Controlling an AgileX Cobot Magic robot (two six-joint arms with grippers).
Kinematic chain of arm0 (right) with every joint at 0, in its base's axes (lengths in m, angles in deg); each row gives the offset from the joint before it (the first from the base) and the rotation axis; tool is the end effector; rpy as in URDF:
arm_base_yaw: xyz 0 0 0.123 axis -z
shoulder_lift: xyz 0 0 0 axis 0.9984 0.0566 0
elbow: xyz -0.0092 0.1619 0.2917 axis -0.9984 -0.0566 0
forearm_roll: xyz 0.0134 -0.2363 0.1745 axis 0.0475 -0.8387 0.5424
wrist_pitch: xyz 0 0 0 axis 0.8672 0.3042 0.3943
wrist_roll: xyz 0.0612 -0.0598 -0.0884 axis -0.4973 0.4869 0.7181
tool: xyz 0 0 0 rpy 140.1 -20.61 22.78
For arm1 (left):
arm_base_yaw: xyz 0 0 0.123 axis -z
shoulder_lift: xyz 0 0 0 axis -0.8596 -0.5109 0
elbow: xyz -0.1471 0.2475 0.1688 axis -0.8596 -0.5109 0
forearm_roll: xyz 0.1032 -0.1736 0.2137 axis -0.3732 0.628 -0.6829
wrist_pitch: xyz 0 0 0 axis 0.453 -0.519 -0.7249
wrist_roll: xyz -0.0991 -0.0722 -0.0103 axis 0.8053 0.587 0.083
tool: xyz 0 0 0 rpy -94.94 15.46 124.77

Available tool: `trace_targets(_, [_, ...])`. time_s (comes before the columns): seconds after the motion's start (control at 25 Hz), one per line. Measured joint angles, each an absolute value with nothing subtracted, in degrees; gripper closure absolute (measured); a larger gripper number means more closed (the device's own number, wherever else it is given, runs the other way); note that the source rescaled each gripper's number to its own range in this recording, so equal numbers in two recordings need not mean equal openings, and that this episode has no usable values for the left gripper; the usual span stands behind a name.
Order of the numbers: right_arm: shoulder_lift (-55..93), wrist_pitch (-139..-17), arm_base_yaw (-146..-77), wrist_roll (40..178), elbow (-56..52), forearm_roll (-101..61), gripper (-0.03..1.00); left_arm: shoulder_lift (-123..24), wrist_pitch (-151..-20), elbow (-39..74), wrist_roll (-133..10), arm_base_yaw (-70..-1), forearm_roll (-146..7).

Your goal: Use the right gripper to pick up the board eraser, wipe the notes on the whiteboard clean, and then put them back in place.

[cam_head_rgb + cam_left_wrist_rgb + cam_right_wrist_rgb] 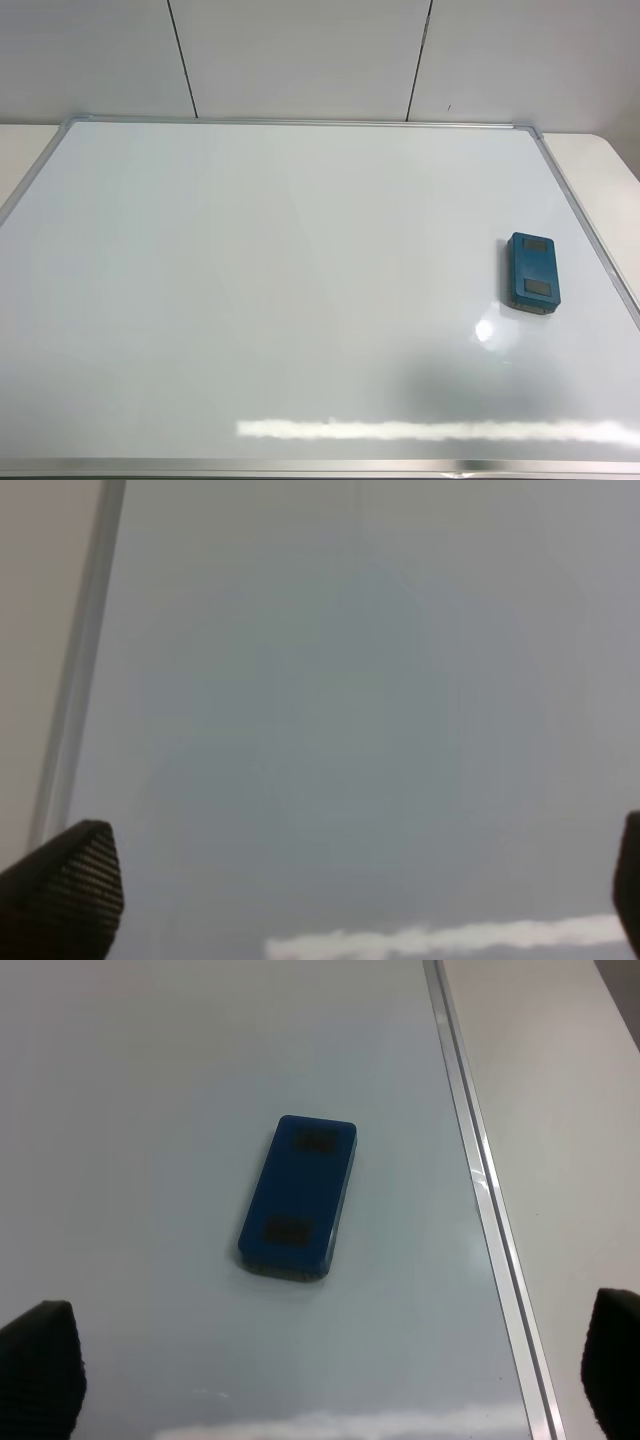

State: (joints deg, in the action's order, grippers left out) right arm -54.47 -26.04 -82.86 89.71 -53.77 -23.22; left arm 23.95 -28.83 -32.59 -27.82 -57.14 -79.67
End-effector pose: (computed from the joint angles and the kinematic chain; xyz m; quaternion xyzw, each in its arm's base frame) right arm 0.0119 0.0082 0.2804 -0.0014 0.8563 0.0068 0.5164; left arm 0.0103 -0.0063 0.2873 0.0170 0.8479 -0.0377 0.5285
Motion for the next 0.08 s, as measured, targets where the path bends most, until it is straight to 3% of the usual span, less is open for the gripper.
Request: trace_targets(0.08, [-54.5, -26.0, -82.9, 89.7, -53.8, -23.2, -0.03, 24.0, -28.8, -32.6, -27.8, -57.1, -79.7])
